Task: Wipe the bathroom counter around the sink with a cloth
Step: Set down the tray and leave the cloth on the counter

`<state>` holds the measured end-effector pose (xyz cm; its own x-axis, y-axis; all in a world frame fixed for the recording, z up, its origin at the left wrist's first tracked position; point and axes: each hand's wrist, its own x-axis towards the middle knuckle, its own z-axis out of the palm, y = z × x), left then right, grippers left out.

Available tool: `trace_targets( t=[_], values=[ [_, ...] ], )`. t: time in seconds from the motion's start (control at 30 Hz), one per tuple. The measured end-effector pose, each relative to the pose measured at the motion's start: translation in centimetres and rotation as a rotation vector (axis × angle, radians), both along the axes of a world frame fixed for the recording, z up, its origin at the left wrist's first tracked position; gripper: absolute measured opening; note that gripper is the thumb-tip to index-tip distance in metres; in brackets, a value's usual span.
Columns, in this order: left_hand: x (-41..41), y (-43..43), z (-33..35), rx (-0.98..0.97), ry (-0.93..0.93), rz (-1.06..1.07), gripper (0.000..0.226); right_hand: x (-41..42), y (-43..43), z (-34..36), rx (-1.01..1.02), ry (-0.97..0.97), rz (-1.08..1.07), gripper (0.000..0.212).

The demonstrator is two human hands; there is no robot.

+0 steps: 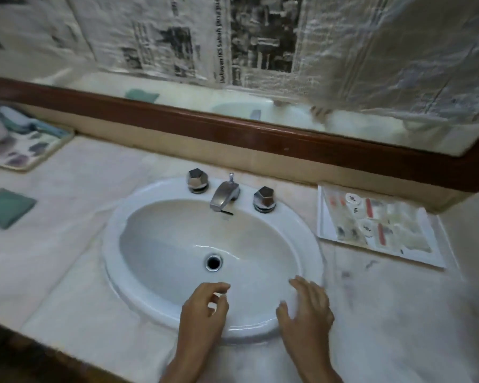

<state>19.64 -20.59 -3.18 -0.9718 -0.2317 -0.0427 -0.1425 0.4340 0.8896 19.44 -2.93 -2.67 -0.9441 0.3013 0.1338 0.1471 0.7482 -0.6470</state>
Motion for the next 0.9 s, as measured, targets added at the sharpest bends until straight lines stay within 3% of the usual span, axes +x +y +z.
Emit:
trace_targets(
  t=[0.13,0.23,0.37,0.5,0.67,0.9],
  values=[
    [6.8,-13.4,-0.4,-0.034,0.028,0.197,0.025,3.4,-12.6,0.1,0.049,0.035,0.245,0.042],
    [8.2,-17.3,-0.9,-0.056,0.009,0.237,0.019,3.7,-15.7,-0.1,0.052,-0.055,0.32,0.041],
    [12.6,-28.1,-1.0,-0.087,-0.04,0.358,0.034,4.4,-25.6,0.3,0.001,-0.044,0.452,0.045],
    [14.6,-37.4,-0.5,-0.155,-0.061,0.465,0.037,3.1,-34.2,1.0,-0.068,-0.056,0.594,0.022],
    [13.1,-46.6,0.7,-0.127,-0.099,0.57,0.02,-0.7,-43.3,0.9,-0.139,-0.146,0.679,0.026],
    [5.2,-59.4,-1.0,-0.298,-0.078,0.52,0.022,-9.5,-55.8,-0.8,-0.183,-0.181,0.663,0.031]
  ],
)
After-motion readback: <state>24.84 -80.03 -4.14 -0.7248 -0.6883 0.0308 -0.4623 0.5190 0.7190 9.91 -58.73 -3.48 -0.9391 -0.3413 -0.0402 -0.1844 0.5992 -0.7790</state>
